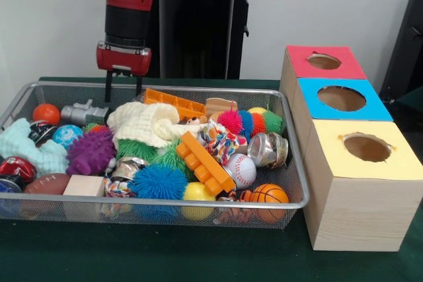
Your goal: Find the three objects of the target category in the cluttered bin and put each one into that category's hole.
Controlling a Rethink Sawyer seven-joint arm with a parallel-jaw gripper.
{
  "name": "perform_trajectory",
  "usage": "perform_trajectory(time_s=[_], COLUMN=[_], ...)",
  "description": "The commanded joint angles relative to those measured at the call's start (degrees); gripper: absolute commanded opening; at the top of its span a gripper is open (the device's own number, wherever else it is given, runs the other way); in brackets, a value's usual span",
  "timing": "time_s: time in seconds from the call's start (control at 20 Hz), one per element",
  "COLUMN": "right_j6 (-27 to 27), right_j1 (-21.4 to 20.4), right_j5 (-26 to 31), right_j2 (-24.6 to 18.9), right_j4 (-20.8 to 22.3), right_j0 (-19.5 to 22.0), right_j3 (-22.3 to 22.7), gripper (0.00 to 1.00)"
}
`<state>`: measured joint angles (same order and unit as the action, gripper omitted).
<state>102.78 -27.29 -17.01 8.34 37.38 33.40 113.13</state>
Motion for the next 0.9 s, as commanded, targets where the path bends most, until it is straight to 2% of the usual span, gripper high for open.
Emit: perform_trajectory(time_s=[0.05, 0.45, 0.9], right_j6=[8.4, 6.8, 9.1], right_j1=[-0.3, -2.0, -2.6], right_j5=[7.2, 9.9, 9.0], right_j2=[-5.5, -8.1, -7.0], right_j4=[-4.4, -2.6, -5.4], right_j0=[-1.2, 1.8, -0.5], right_j3=[-1.3, -0.9, 0.7], gripper=[1.0, 1.0, 1.0])
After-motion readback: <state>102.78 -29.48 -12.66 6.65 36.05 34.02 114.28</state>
